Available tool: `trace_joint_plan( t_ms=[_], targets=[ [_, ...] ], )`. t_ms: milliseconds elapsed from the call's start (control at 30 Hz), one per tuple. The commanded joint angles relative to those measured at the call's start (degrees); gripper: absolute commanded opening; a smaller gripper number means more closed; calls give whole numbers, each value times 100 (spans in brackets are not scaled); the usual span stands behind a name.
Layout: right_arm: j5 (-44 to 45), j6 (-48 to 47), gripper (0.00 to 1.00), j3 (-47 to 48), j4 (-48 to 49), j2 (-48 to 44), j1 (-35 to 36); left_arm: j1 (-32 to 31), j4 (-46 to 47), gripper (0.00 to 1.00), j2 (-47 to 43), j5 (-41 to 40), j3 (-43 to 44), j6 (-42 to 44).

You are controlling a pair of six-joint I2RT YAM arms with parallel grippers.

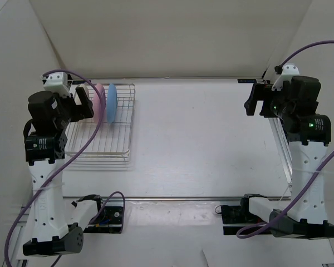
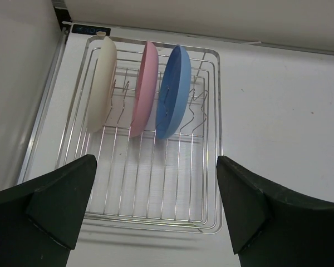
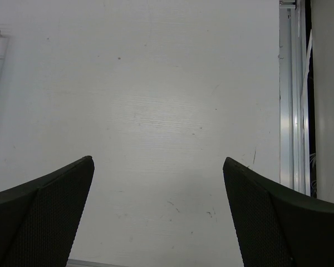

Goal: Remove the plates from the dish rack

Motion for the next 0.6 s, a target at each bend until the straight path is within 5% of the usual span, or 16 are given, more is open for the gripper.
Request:
trace_joint_plan(
  t_ms=[0,400,567],
  targets=[
    [123,155,100,134,156,68,-17,43,84,100,-40,-339,-57,-71],
    [229,146,100,-455,596,-240,-17,43,365,100,154,-674,-118,25],
    [317,-30,100,-763,720,-424,-17,192,515,100,907,-517,407,543]
  ],
)
